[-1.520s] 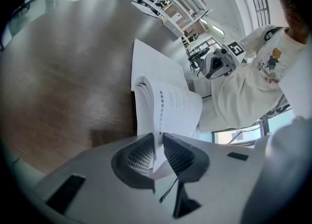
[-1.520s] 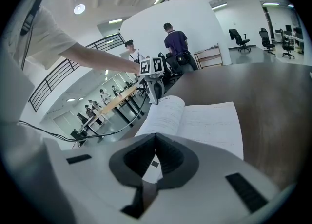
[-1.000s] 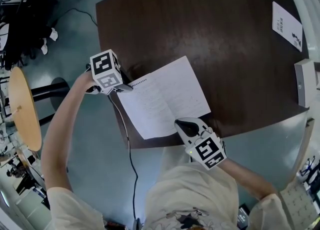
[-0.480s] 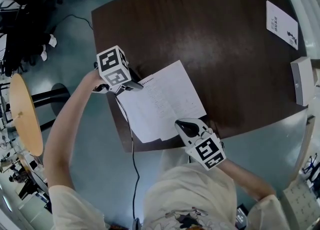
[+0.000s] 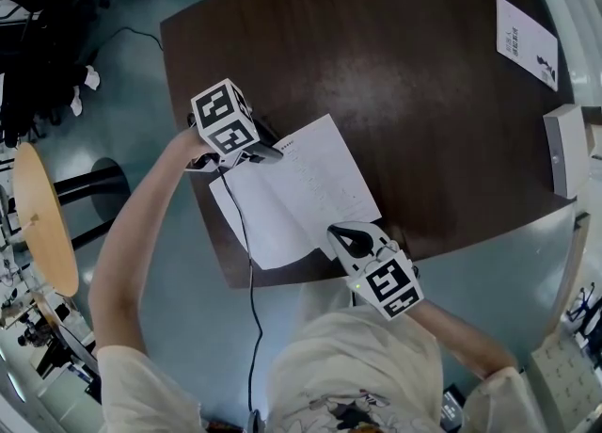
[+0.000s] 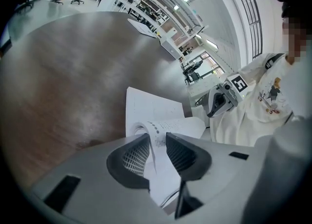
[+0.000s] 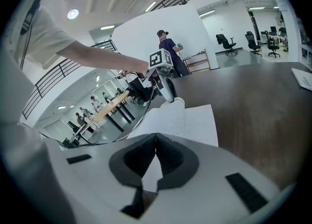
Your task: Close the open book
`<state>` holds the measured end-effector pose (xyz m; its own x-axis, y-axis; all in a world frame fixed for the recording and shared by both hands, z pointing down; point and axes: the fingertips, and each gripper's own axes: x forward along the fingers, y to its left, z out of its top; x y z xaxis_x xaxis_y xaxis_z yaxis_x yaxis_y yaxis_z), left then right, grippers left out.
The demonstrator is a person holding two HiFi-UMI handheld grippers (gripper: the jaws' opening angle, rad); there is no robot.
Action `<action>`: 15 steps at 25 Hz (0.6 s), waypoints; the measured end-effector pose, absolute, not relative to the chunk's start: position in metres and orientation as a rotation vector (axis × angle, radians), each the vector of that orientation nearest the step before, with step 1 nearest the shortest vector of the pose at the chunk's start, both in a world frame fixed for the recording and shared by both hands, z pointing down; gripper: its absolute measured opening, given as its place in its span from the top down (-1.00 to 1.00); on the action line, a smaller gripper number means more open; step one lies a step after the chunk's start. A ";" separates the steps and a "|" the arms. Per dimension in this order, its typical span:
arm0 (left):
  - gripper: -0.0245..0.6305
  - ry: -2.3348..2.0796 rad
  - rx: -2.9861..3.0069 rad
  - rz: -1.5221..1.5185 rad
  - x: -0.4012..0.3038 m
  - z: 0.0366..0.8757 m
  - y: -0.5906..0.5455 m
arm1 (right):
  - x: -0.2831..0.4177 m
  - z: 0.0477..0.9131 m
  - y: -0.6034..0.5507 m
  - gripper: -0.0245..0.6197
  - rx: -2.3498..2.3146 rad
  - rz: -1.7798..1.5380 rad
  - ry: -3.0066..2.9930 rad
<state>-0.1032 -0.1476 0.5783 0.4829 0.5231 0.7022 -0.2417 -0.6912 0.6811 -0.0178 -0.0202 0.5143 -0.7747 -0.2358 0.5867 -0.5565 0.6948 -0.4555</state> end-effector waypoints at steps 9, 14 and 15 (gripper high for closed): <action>0.50 0.181 1.982 1.216 -0.085 0.580 -0.154 | -0.015 0.516 -0.032 0.90 0.606 0.867 -2.415; 0.40 0.158 1.991 1.137 -0.085 0.570 -0.150 | -0.016 0.515 -0.029 0.90 0.589 0.859 -2.418; 0.39 0.153 1.995 1.129 -0.085 0.568 -0.149 | -0.016 0.515 -0.028 0.90 0.584 0.857 -2.420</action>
<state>-0.0847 -0.1489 0.5684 0.5910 0.4634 0.6603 -0.2713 -0.6567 0.7037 -0.0163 -0.0280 0.5148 -0.7811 -0.2233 0.5832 -0.5406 0.7091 -0.4526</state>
